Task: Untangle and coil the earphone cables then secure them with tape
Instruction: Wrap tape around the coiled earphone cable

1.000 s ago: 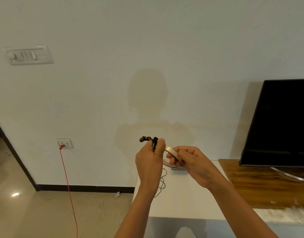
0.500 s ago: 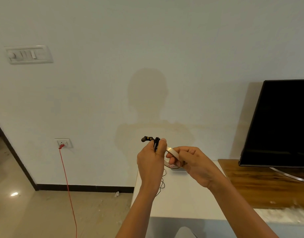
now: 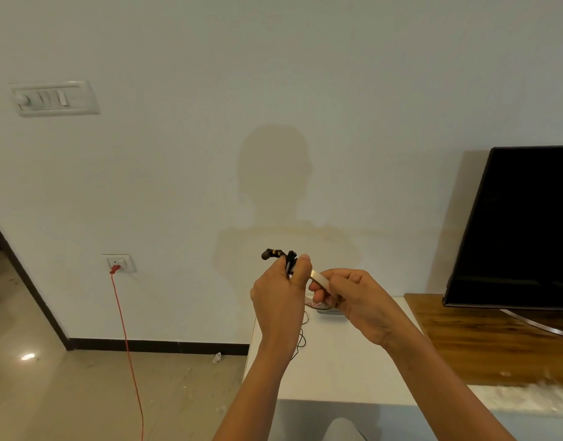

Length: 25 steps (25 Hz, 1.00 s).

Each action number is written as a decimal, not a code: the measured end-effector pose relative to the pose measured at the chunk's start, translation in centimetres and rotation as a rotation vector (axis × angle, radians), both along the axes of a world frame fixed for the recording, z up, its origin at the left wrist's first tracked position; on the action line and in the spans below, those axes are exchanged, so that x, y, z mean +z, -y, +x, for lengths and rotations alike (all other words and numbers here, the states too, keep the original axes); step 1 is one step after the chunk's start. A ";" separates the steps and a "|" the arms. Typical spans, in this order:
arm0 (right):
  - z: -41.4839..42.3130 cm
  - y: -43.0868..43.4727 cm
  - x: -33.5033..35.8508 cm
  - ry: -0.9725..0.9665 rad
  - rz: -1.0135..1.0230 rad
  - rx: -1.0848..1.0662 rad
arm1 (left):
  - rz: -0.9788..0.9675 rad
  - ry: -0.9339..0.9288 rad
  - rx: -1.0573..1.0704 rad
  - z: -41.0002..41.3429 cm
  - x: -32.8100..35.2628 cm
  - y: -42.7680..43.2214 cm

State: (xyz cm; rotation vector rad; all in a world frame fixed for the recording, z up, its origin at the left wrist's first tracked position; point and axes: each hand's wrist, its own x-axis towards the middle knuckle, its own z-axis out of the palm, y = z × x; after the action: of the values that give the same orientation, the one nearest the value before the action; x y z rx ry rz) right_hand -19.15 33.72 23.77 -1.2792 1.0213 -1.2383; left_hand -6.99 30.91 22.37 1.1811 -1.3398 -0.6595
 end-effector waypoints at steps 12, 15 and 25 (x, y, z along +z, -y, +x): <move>0.0 -0.2 0.0 0.020 0.012 0.006 | 0.009 -0.002 0.003 -0.1 0.3 -0.3; 0.0 -0.2 -0.1 0.031 0.019 0.009 | 0.008 0.000 0.000 0.0 0.3 -0.3; 0.2 -0.5 0.1 0.038 0.050 -0.005 | 0.028 -0.042 -0.033 0.1 0.3 -0.5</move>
State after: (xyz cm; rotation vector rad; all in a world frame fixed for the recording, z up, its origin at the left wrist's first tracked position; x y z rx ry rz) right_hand -18.95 34.24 23.91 -1.2113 1.0220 -1.2290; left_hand -6.90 31.41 22.70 1.1633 -1.3214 -0.7250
